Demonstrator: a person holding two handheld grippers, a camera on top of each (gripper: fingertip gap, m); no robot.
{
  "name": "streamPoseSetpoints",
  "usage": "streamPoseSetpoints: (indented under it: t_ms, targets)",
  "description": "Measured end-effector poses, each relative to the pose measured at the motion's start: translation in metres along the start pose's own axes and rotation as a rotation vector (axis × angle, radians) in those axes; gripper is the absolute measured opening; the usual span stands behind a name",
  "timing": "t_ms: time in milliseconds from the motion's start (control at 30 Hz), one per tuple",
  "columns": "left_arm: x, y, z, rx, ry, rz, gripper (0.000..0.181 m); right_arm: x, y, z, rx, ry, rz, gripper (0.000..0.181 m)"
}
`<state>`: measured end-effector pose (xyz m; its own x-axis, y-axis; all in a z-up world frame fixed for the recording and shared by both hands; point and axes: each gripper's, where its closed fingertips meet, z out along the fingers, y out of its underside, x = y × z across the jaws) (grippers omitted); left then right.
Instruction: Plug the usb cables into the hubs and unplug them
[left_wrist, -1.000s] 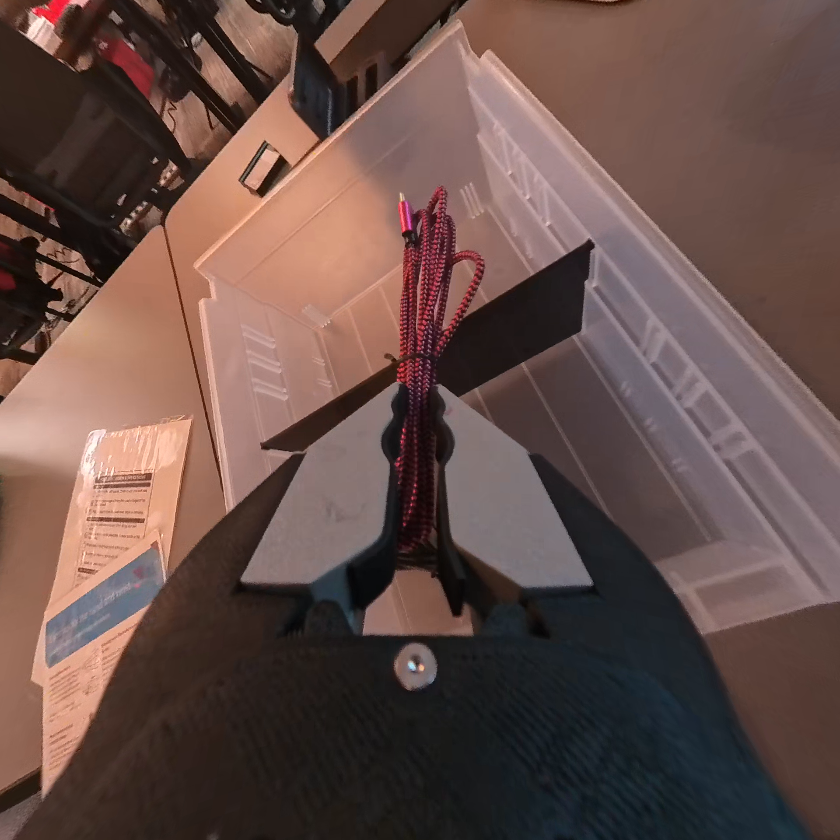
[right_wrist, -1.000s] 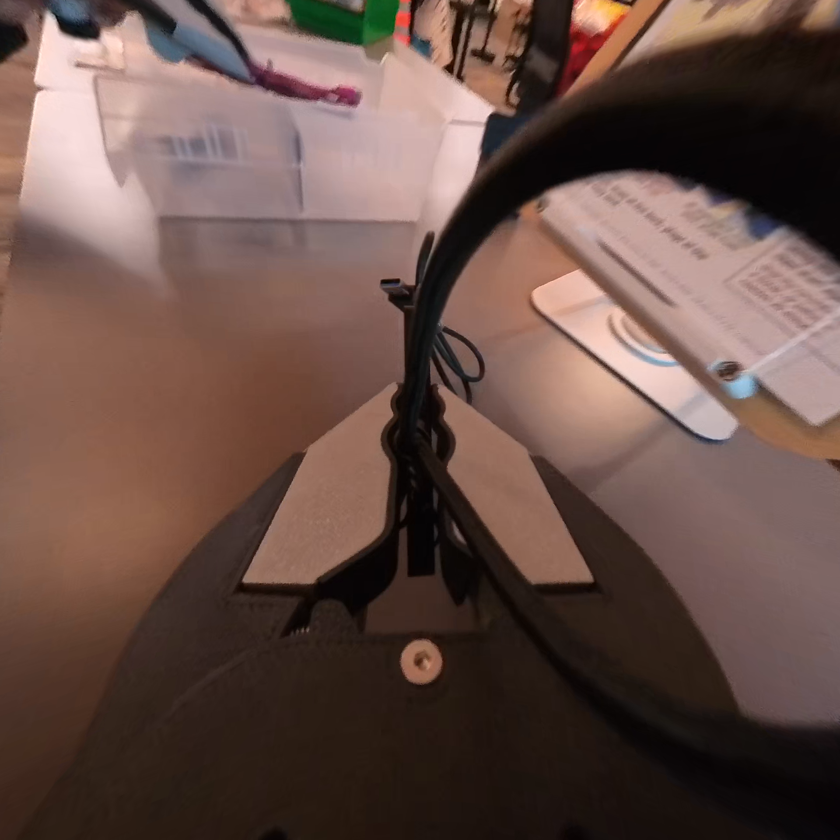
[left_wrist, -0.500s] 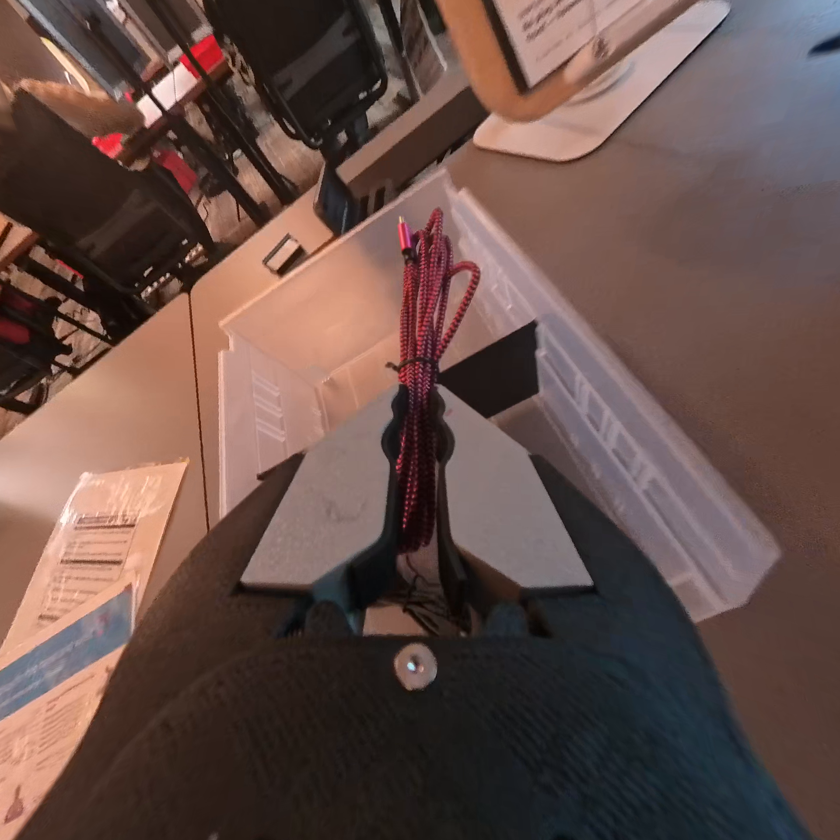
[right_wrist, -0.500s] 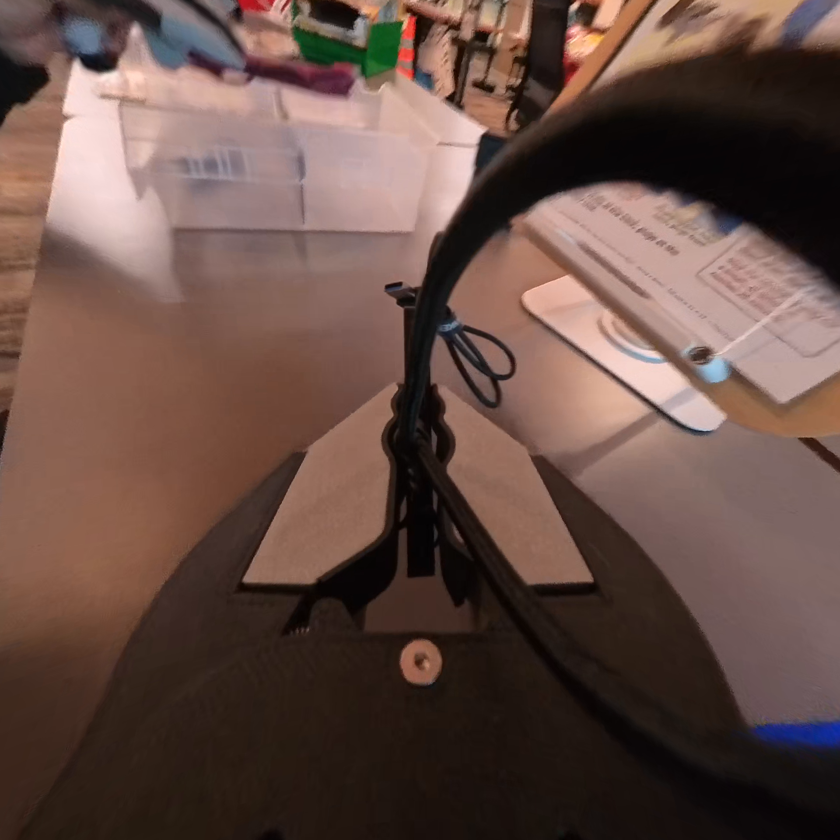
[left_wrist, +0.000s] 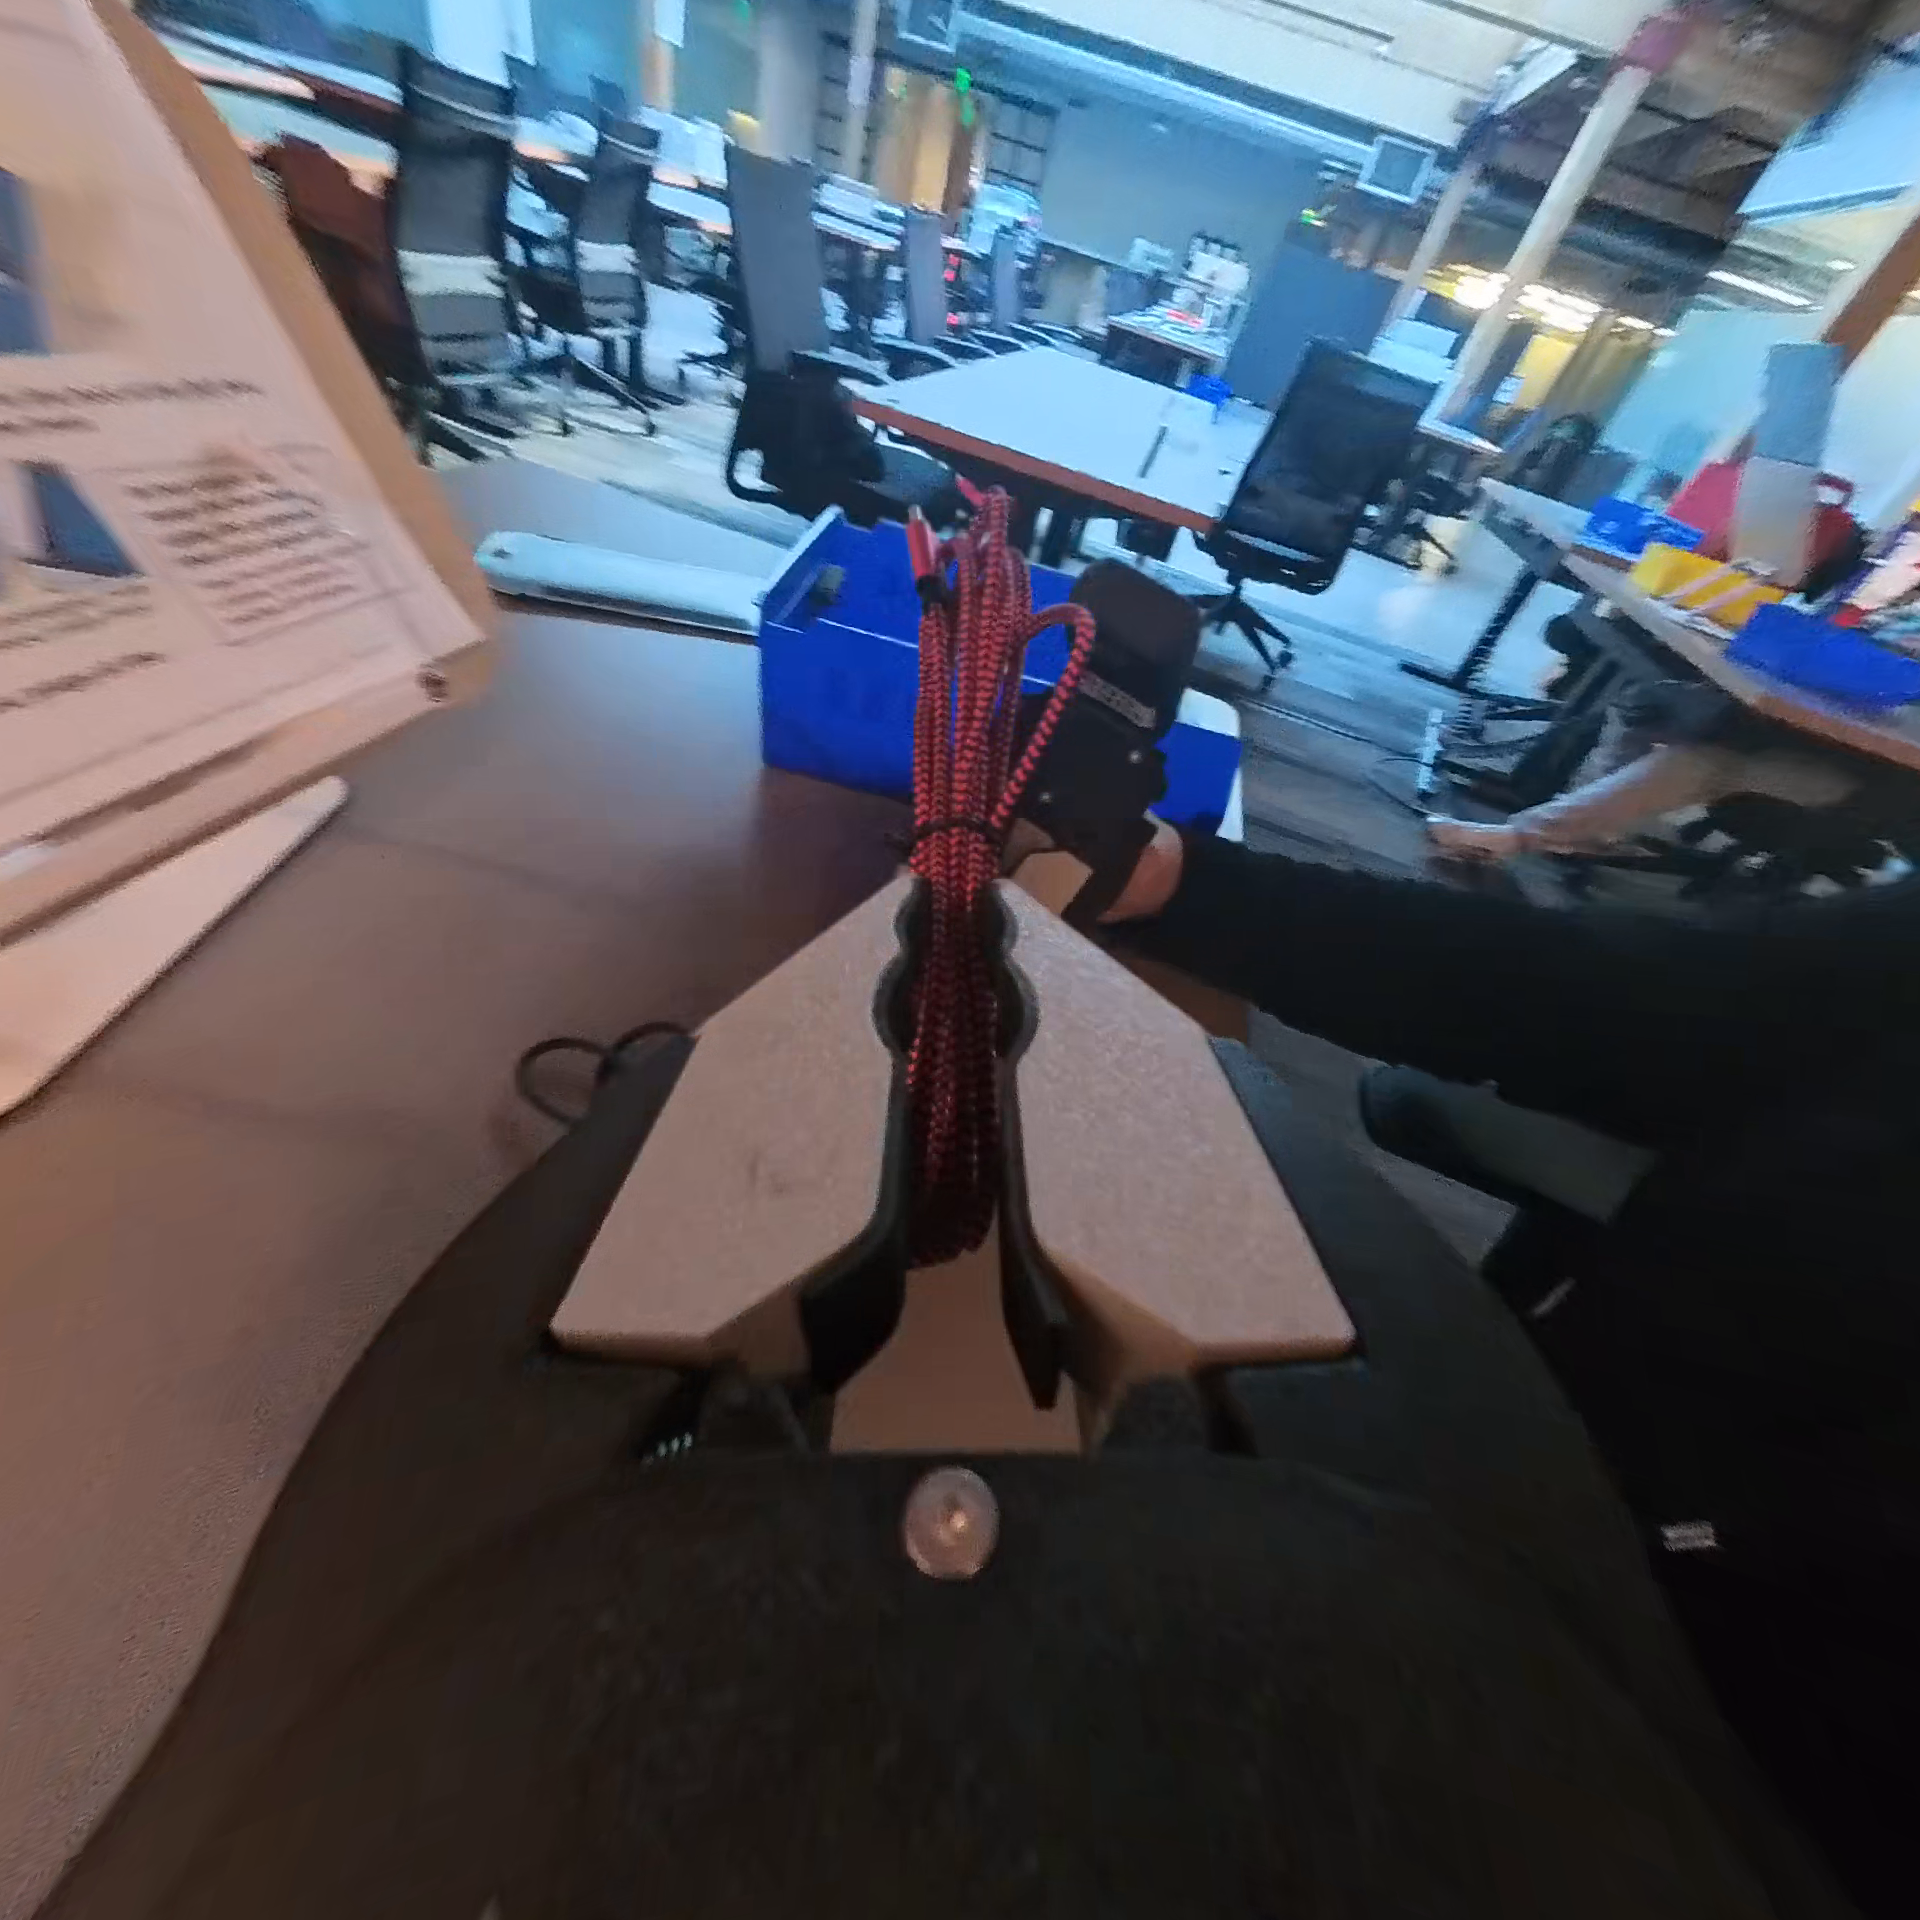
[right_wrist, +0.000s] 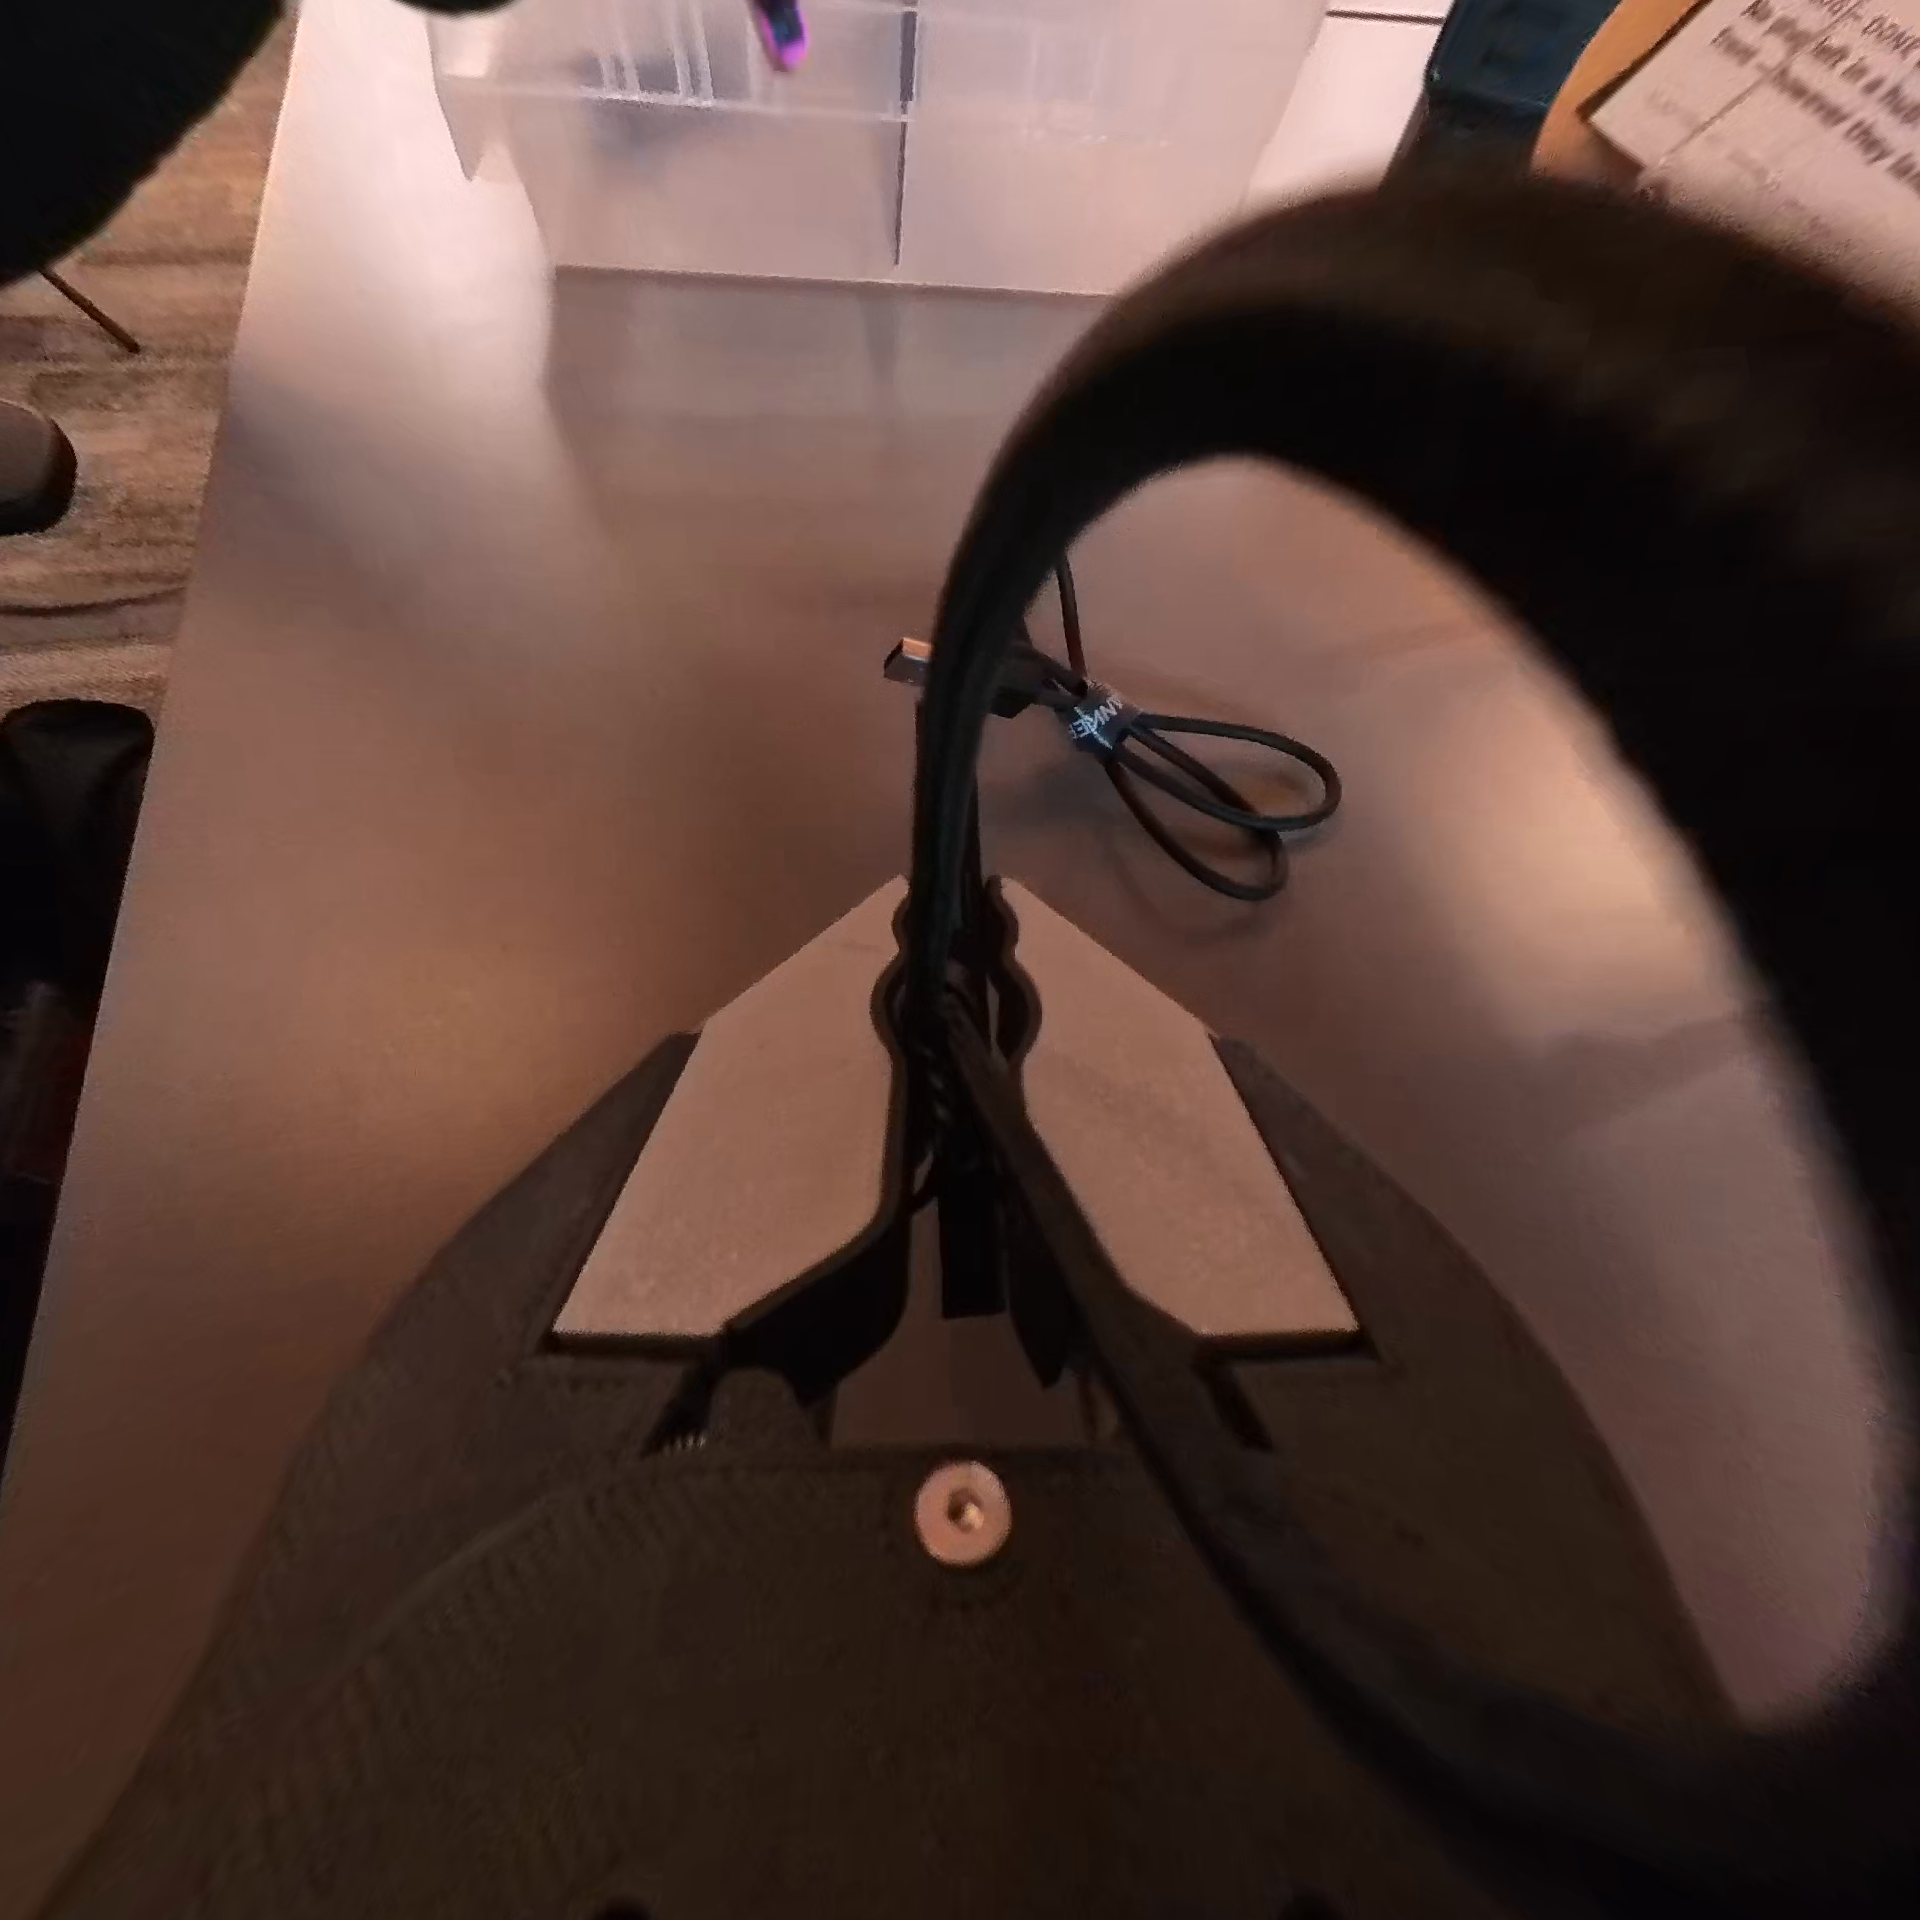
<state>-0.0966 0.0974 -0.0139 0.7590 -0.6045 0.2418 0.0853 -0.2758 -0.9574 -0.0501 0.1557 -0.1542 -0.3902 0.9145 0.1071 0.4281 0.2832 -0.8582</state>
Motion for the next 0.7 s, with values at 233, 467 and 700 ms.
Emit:
streamPoseSetpoints:
  t_ms: [233, 467, 700]
  targets:
    - [0.003, 0.013, 0.035, -0.020, 0.100, -0.038, 0.008, 0.005, -0.009, -0.010, 0.051, 0.027, 0.016, 0.007]
    - [0.013, 0.009, 0.064, 0.026, 0.247, -0.003, 0.008, 0.000, 0.000, -0.002, -0.002, 0.010, 0.003, 0.009]
    - [0.005, 0.005, 0.072, 0.108, 0.341, -0.058, 0.008, -0.001, -0.001, -0.004, 0.024, -0.022, 0.036, 0.015]
